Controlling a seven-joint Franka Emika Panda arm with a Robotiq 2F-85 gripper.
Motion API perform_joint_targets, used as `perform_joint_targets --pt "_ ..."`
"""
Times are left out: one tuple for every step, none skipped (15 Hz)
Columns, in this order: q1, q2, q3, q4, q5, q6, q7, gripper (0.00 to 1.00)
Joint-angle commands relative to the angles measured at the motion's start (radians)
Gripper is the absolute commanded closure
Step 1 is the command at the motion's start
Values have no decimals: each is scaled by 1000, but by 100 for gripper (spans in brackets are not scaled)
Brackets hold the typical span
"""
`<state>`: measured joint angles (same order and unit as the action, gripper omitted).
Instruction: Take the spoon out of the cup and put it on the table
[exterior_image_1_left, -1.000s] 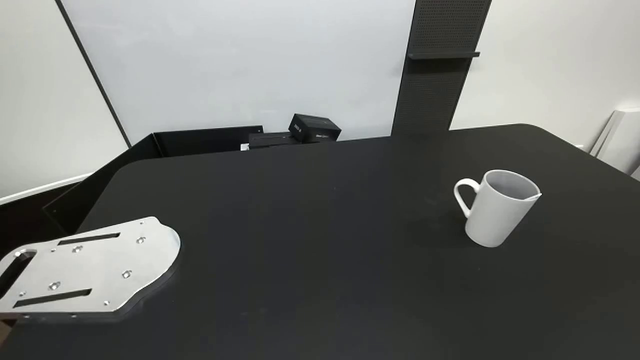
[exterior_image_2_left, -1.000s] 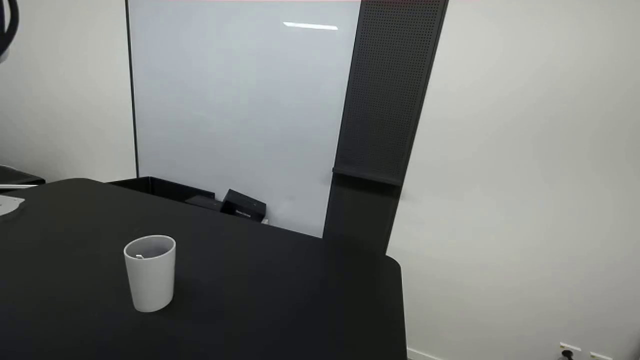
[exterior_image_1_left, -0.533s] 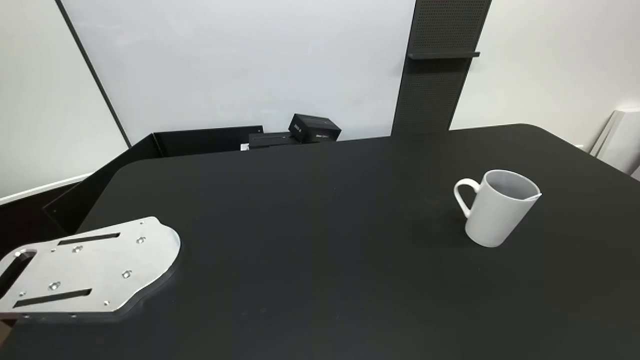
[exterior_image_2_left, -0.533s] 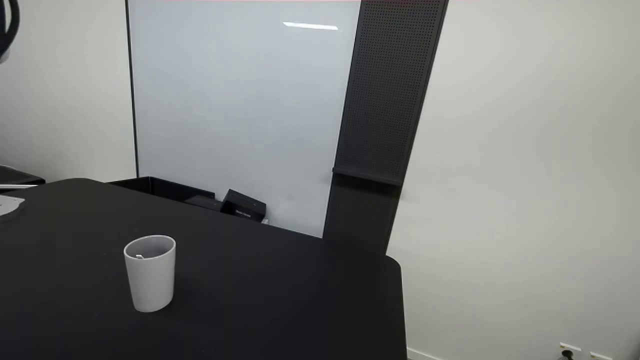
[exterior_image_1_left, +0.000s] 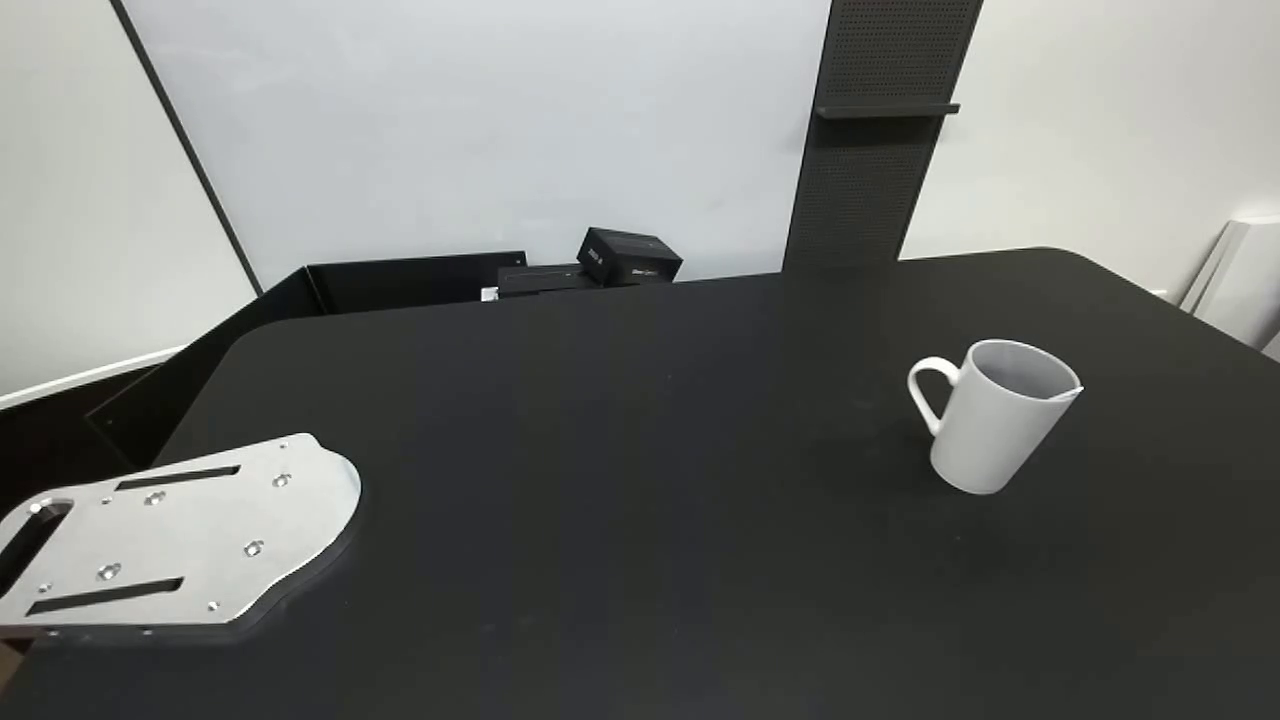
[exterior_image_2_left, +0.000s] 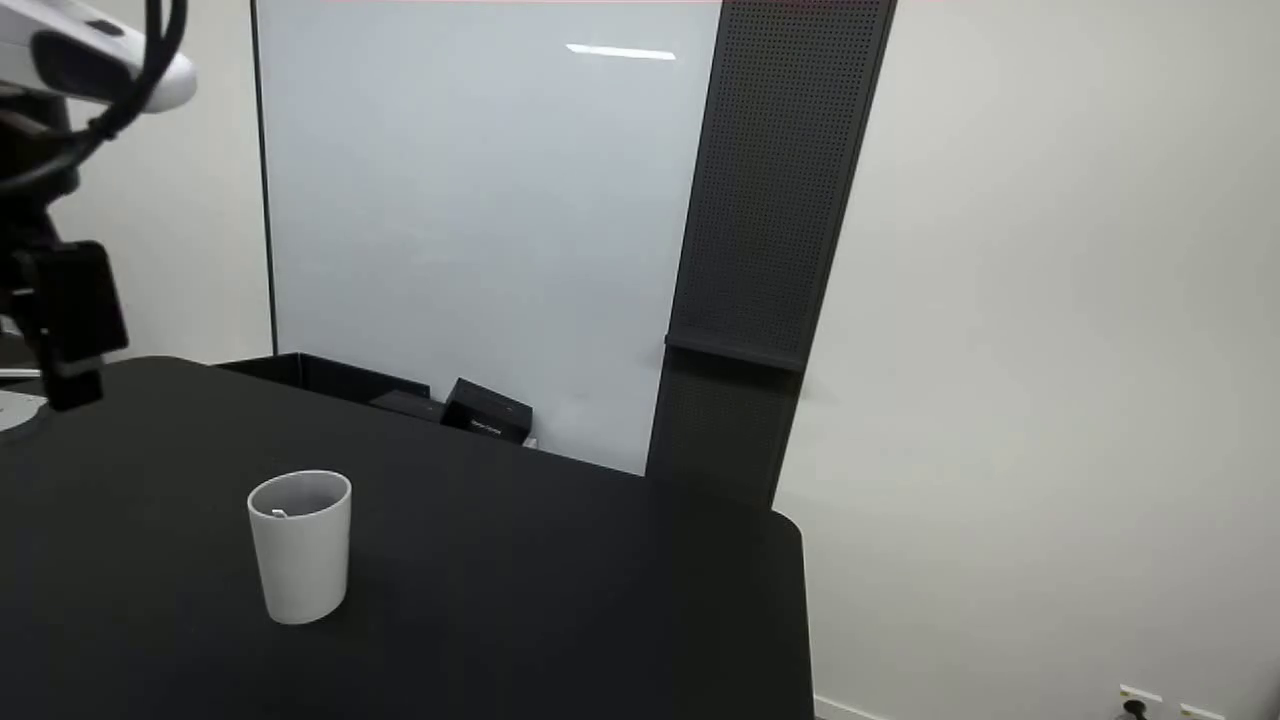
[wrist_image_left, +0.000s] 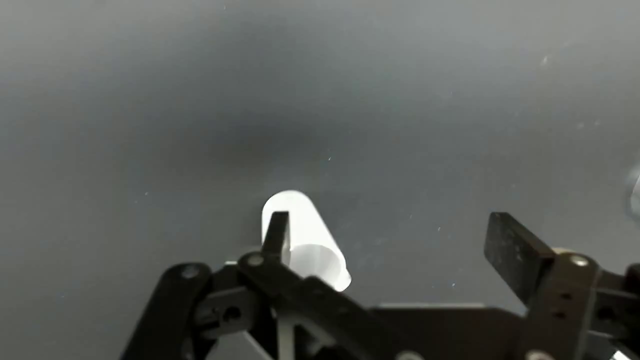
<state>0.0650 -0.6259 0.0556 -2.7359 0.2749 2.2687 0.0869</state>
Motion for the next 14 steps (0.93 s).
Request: perform_joint_targets --pt "-79 81 20 78 -39 85 138 0" --pt "-96 100 24 92 -43 123 170 0" --pt "-114 115 33 106 -53 159 207 0" --pt "-129 137 38 121 -57 200 241 0" --pt "-149 156 50 136 -71 239 284 0" --pt "-169 179 60 153 -85 274 326 0" --pt "-195 200 78 167 -111 309 376 0" --pt "-220 225 94 185 -135 342 426 0" --pt "-249 247 114 199 -167 373 482 0" --pt "-281 270 138 212 -203 406 545 0" --pt "-314 290 163 225 -244 436 607 0" --pt "-339 312 181 238 -281 459 663 0" --pt "-363 335 200 250 -323 481 726 0" --pt "-383 361 215 262 -364 498 785 0"
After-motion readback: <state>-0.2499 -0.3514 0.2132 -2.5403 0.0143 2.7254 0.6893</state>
